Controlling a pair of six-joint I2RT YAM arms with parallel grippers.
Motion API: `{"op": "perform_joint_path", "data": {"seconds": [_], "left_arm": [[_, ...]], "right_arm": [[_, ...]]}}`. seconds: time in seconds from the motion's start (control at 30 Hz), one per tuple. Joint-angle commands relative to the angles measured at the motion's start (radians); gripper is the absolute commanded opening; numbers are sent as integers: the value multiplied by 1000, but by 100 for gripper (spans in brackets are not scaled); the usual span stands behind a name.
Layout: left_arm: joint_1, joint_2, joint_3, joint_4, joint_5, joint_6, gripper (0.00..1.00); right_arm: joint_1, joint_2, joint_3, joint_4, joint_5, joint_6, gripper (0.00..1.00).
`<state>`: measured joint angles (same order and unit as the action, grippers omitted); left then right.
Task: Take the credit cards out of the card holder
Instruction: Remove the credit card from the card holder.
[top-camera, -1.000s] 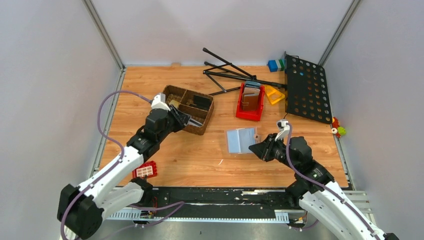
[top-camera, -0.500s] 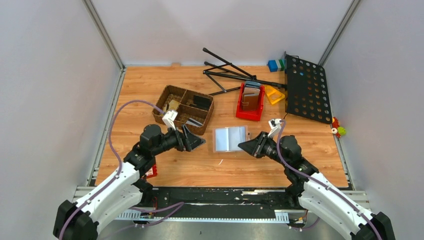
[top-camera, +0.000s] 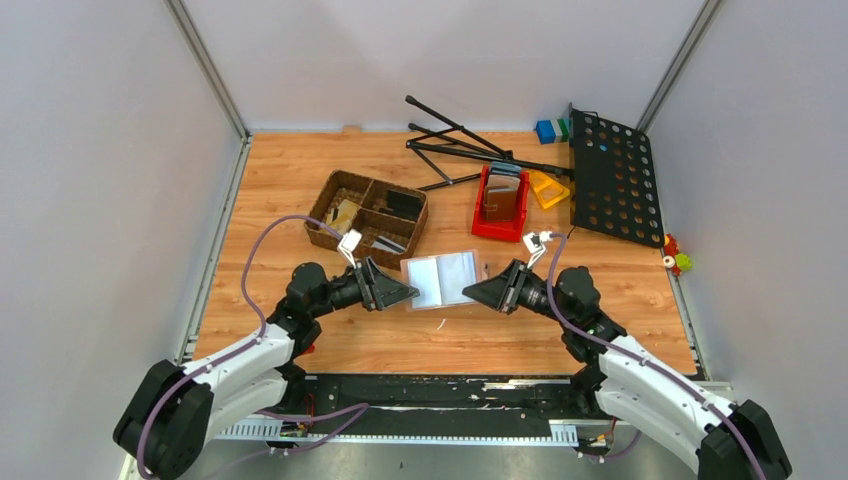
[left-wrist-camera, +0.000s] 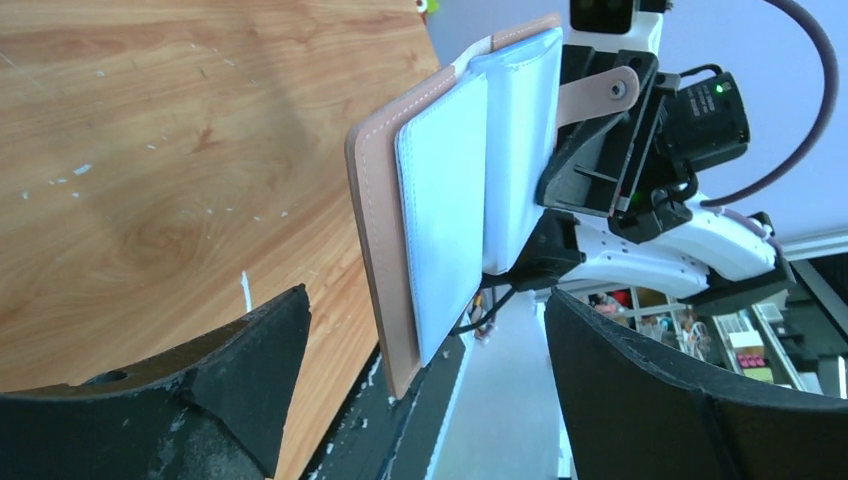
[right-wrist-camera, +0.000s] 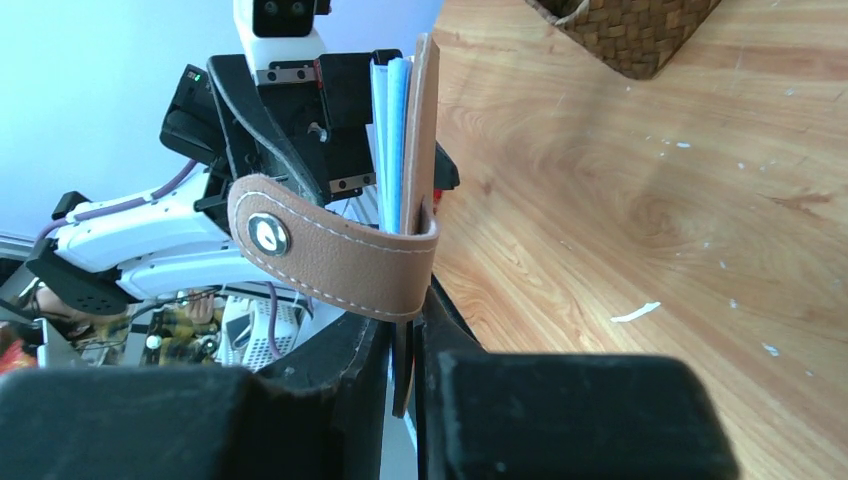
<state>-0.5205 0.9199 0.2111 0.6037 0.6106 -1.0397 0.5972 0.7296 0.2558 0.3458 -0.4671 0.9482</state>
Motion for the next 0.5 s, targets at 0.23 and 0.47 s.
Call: {"op": "perform_joint_path", "data": {"seconds": [0.23,0.47], "left_arm": [[-34,6,1,196,-8,-72,30],[-35,-56,52,-89,-56,49,0]], "right_arm": [[83,134,74,185,-77,43,0],[112,163,157,59,-110,-64,30]]}}
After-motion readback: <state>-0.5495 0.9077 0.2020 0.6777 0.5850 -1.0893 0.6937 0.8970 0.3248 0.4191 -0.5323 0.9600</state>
